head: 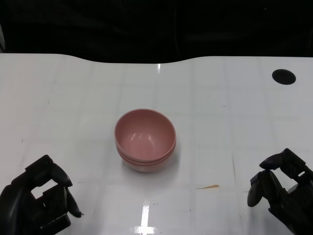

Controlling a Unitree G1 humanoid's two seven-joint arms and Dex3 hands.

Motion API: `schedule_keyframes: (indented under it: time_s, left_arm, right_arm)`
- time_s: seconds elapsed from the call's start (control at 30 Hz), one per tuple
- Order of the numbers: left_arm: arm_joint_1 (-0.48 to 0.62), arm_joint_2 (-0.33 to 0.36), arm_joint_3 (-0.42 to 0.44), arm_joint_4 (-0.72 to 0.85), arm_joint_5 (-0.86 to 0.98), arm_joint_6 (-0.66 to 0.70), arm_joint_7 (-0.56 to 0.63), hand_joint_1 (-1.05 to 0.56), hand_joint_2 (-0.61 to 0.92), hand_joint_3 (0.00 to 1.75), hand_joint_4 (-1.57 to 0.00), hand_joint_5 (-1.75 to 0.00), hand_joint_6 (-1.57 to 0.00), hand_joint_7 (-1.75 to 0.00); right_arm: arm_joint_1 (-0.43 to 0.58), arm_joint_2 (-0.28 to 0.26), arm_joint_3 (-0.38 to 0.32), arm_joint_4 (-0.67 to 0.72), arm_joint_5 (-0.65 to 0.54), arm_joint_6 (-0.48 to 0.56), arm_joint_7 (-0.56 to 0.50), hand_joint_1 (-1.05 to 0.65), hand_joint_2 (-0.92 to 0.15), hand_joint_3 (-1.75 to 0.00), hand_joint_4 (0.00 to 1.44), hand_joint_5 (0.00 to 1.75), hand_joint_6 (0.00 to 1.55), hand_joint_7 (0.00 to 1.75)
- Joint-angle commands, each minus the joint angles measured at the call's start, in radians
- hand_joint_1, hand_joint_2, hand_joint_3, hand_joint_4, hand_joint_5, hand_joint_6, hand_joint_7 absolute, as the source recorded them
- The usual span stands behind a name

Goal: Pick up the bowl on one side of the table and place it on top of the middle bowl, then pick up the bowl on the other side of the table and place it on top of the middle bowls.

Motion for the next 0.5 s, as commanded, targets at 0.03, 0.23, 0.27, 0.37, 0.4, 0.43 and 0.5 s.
schedule_keyframes:
  time_s: [0.03,0.23,0.27,0.37,0.4,0.43,0.5]
  left_arm:
    - [-0.006,0.009,0.015,0.017,0.002,-0.008,-0.001,0.18,0.69,1.35,-0.83,-1.75,-0.66,-1.75]
    - [-0.011,0.004,0.018,0.019,-0.009,0.0,-0.002,0.18,0.7,1.35,-0.83,-1.75,-0.66,-1.75]
    - [-0.012,0.003,0.018,0.022,-0.01,-0.004,-0.004,0.18,0.7,1.35,-0.82,-1.75,-0.65,-1.75]
    - [-0.014,0.002,0.019,0.032,-0.008,-0.015,-0.01,0.18,0.7,1.35,-0.82,-1.75,-0.65,-1.75]
    - [-0.015,0.002,0.019,0.036,-0.008,-0.019,-0.012,0.18,0.7,1.34,-0.82,-1.75,-0.65,-1.75]
    - [-0.015,0.0,0.02,0.035,-0.011,-0.016,-0.01,0.18,0.7,1.34,-0.82,-1.75,-0.65,-1.75]
    - [-0.013,-0.001,0.021,0.032,-0.015,-0.013,-0.01,0.16,0.68,1.34,-0.83,-1.75,-0.65,-1.75]
  right_arm:
    - [0.003,-0.002,-0.013,-0.013,-0.008,0.001,-0.001,-0.08,-0.77,-0.77,0.85,1.6,0.74,1.36]
    - [-0.002,0.003,-0.016,-0.015,-0.018,0.006,-0.011,-0.08,-0.78,-0.75,0.86,1.61,0.75,1.35]
    - [-0.003,0.005,-0.018,-0.012,-0.016,0.005,-0.008,-0.07,-0.78,-0.76,0.86,1.62,0.75,1.37]
    - [-0.007,0.005,-0.022,-0.004,-0.015,0.001,0.002,-0.06,-0.77,-0.78,0.85,1.65,0.75,1.39]
    - [-0.008,0.004,-0.022,-0.002,-0.015,0.001,0.005,-0.06,-0.76,-0.81,0.85,1.66,0.75,1.39]
    - [-0.006,0.002,-0.022,-0.004,-0.017,0.0,0.007,-0.06,-0.75,-0.82,0.84,1.66,0.75,1.38]
    - [-0.004,0.001,-0.021,-0.009,-0.017,0.004,0.008,-0.05,-0.72,-0.86,0.85,1.65,0.76,1.37]
